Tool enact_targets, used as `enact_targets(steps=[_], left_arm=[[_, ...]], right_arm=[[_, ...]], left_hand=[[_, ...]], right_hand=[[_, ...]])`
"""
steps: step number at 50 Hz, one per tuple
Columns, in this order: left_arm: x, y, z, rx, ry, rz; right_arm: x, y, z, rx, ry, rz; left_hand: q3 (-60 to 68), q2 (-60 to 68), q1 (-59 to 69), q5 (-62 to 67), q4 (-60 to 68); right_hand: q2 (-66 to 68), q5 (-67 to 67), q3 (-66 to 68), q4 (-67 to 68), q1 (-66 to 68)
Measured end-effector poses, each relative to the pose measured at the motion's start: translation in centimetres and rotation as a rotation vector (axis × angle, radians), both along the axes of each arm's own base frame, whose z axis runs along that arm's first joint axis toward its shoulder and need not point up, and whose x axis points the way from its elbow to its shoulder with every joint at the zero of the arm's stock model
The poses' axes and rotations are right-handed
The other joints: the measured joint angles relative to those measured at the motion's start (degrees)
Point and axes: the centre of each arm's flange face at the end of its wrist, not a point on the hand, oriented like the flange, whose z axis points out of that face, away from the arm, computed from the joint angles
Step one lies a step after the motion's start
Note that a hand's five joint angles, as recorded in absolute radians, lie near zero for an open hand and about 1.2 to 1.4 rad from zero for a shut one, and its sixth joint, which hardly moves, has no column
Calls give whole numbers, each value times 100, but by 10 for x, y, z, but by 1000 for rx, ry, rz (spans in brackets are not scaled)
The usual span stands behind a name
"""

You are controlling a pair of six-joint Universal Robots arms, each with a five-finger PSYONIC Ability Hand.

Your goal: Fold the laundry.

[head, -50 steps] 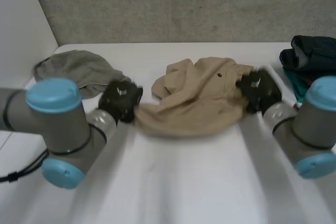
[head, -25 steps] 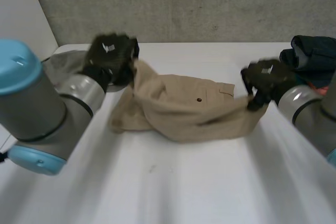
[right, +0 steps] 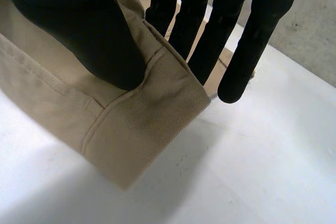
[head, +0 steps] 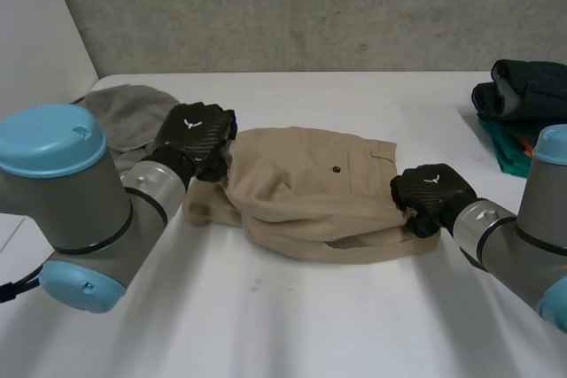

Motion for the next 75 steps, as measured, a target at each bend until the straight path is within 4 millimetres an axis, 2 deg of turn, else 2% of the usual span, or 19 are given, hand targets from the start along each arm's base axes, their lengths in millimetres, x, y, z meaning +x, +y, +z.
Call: enact_targets(steps=[4,11,17,22,27,31,34,40,41,46,52,56,58,60,63,64,66,70,75], left_arm=[[2,5,3,9,-6,-2],[13,24,47,-40,25,-2],[27,51,120,-198,116,-3],[46,87,201,-405,242,-2],[67,120,267,-573,369,15],[80,137,310,-682,457,34],[80,133,319,-701,472,43],[64,88,300,-628,419,72],[56,63,278,-566,376,87],[39,9,220,-415,283,112],[18,-72,116,-244,172,140],[8,-111,59,-209,131,125],[3,-126,36,-207,121,107],[-4,-144,11,-213,116,84],[-10,-159,-7,-232,120,71],[-12,-168,-13,-249,126,74],[-12,-175,-14,-269,133,91],[-11,-175,-4,-291,144,132],[-6,-149,25,-286,143,148]], right_arm=[[1,-3,9,-27,-6,10],[0,-2,76,-186,-47,19],[-6,17,159,-359,-96,16],[-15,49,243,-574,-159,10],[-25,80,308,-770,-232,-1],[-31,98,347,-884,-299,-10],[-33,99,358,-910,-321,-16],[-28,63,342,-825,-317,-35],[-23,44,324,-760,-306,-41],[-9,7,279,-627,-282,-58],[22,-50,193,-502,-231,-119],[38,-80,141,-468,-199,-150],[45,-93,117,-464,-185,-157],[54,-107,89,-470,-166,-161],[62,-121,64,-493,-144,-171],[66,-130,52,-520,-127,-184],[68,-137,47,-553,-114,-200],[68,-139,62,-612,-107,-221],[61,-120,98,-642,-110,-193]], left_hand=[[0,0,0,0,0],[4,7,0,0,0],[5,8,0,0,0],[6,11,0,0,1],[9,12,0,0,1],[12,12,0,0,1],[12,12,0,0,1],[12,12,0,0,1],[12,12,0,0,1],[12,12,0,0,1],[13,12,0,0,2],[9,10,-2,0,2],[-273,-275,-166,-111,-234],[-2739,-2902,-3041,-2592,-2815],[-3581,-3748,-4004,-3454,-3674],[-5478,-5498,-5480,-5237,-5561],[-5598,-5637,-5482,-5306,-5714],[-5598,-5639,-5483,-5306,-5714],[-5597,-5639,-5482,-5303,-5714]], right_hand=[[0,0,10,24,0],[0,1,47,25,0],[0,0,48,26,0],[2,0,49,27,0],[2,30,62,29,0],[2,32,67,31,0],[2,31,67,31,0],[2,31,68,31,0],[2,32,68,31,0],[2,32,68,31,0],[2,33,68,32,0],[2,33,69,32,0],[-996,-944,-922,-962,-922],[-3235,-3055,-2959,-3000,-3119],[-4992,-4915,-4872,-4937,-4802],[-5474,-5346,-5437,-5490,-5093],[-5511,-5360,-5521,-5588,-5094],[-5511,-5360,-5521,-5594,-5094],[-5511,-5360,-5521,-5594,-5094]])
